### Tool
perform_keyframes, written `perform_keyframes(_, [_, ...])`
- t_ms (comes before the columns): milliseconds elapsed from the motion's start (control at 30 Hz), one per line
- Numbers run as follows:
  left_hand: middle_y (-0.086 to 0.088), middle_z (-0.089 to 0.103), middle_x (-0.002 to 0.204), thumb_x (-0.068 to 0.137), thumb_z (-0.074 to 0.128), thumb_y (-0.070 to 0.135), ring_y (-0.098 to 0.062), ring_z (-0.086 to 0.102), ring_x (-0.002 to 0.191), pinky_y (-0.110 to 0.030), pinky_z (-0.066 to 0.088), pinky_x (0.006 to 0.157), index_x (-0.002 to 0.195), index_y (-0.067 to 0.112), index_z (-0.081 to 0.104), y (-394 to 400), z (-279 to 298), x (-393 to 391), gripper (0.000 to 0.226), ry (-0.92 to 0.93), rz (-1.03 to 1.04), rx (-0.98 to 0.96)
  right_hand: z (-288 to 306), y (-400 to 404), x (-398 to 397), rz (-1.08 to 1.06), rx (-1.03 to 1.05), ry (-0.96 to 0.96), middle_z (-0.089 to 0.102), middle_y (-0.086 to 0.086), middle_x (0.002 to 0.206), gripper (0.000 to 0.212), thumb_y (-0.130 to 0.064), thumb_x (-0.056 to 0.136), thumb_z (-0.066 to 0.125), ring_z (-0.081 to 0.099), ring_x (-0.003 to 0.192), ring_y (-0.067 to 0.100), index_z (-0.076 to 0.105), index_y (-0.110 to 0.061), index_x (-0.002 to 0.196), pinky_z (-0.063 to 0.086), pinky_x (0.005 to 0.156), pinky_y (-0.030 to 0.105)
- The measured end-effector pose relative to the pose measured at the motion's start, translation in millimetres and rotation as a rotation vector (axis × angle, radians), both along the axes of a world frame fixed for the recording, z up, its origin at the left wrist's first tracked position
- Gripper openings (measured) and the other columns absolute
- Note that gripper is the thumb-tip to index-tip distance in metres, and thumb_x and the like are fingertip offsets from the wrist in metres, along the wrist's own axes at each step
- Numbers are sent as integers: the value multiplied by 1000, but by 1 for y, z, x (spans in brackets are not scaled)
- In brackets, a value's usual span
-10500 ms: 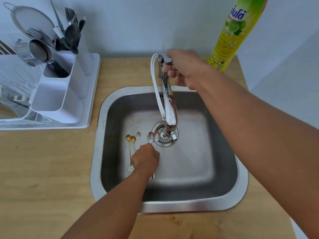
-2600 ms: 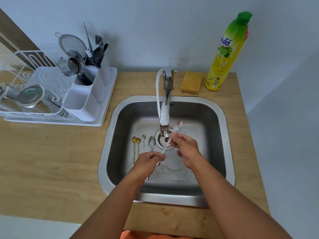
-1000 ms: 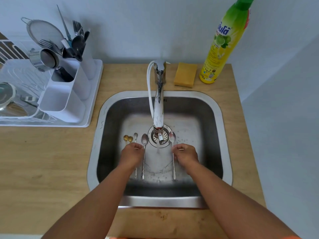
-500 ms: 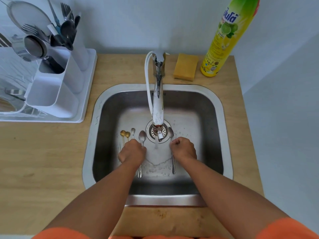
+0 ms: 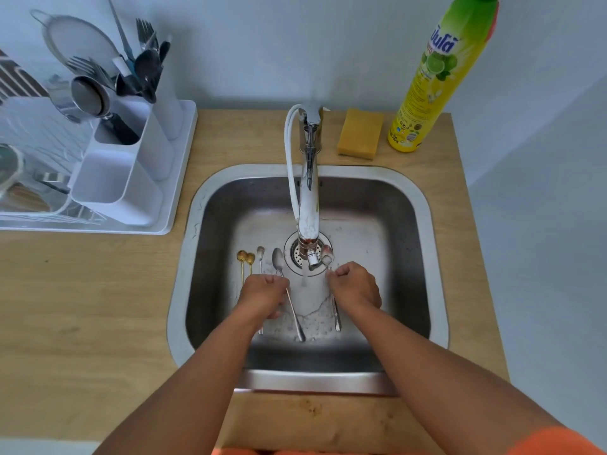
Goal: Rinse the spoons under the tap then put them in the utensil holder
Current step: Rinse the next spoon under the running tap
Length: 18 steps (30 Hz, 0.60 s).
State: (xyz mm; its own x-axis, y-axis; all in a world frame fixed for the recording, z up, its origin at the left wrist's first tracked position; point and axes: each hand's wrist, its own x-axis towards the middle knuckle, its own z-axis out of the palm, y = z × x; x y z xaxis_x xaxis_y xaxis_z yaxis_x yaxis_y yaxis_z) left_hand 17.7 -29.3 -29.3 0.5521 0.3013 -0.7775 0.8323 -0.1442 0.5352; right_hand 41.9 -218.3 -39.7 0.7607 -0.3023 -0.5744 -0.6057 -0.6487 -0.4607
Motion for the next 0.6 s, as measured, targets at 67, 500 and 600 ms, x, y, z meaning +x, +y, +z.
perform_keyframes(67, [-5,79,88,96,73,25,-16,72,75,-26,57,52,97,12,77,-3,6,-1,13,16,90,-123,4,-1,-4,29,143,-43,68,-17,84,17,-48,92,67,64,80,10,67,-33,84,45,63,27])
perform_keyframes(500, [3,79,91,99,70,29,-12,70,88,-32,47,71,103,19,77,-47,21,-3,13,6,117,-330,34,-11,-27,142,637,3,72,-3,72,15,-23,97,72,61,65,9,75,-13,86,52,64,25])
perform_keyframes(600, [5,78,85,98,70,28,-10,70,81,-30,46,68,102,19,76,-51,21,-2,11,3,72,-338,37,-16,-30,174,610,-9,68,-1,71,18,-21,96,71,58,67,13,72,-18,79,50,66,30])
